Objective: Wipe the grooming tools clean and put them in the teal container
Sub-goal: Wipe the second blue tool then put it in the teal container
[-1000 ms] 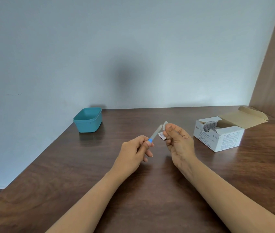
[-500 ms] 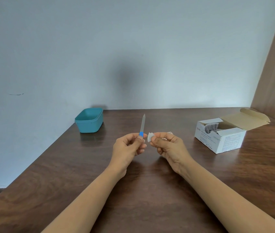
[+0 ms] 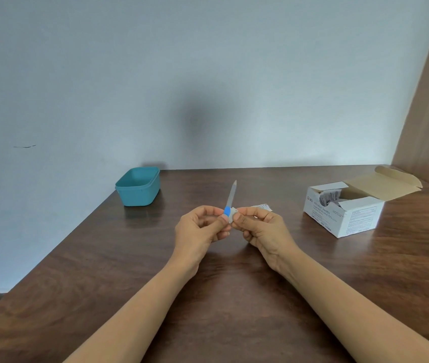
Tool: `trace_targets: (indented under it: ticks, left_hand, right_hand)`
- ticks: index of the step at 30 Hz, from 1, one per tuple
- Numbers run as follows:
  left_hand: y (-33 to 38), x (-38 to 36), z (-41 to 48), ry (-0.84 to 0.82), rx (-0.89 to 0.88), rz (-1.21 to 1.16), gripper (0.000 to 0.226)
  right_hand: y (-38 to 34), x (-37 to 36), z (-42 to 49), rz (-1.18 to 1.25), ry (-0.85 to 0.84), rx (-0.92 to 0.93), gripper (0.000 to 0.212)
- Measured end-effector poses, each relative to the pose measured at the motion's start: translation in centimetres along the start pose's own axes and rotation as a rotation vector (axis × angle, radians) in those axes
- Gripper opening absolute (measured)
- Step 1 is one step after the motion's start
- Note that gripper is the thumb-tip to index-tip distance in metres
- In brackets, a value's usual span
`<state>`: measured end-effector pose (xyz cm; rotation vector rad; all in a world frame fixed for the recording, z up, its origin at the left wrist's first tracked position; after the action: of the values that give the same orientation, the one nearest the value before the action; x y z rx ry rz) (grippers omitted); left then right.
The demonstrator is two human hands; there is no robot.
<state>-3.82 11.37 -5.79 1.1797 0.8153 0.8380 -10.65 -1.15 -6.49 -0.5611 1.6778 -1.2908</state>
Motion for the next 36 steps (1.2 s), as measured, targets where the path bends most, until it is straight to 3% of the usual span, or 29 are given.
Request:
trace_targets:
  ticks: [12,20,25,28,31,36]
  left_hand:
    - [0.3,-0.3,-0.4,-0.065,-0.060,0.084,0.014]
    - [0.4,-0.4,-0.5,-0.081,-0.152,0.185,0.007]
    - [0.8,-0.9,-0.7,-0.123,-0.162,0.200,0.006]
    - [1.0,-0.4,-0.4,-0.050,-0.147,0.234,0.014]
    - [1.1,0.7,0.2,0.016,-0.058,0.099,0.018]
    - [1.1,0.3,0.3,-0.188,0.101,-0.090,0.032]
  right_hand:
    - [0.0,0.0,0.0,-0.029,-0.010,0.007,0.006]
    - [-0.2,-0.1,-0.1,-0.228,-0.033,0.115,0.007]
    - [-0.3,-0.5,0.0,-0.389,-0.062,0.138,0.023]
    - [-0.3,-0.5,0.3,-0.397,-0.061,0.099,0.025]
    - [-0.3,-0.8,0.3,-0.262,-0.150,0.023,0.022]
    - [-0.1,-1.5,-0.4,-0.181,-0.332,-0.079,0.019]
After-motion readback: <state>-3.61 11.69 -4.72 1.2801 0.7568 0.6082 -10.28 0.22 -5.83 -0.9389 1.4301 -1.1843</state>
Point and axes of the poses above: each hand's wrist, its own z-axis towards the middle knuckle, its own x-axis out of the back of the hand, y = z × x, the point moved 4 cm from there along z, towards the middle knuckle, and after that the axes turned 2 degrees about -x, right-handed, at the moved point
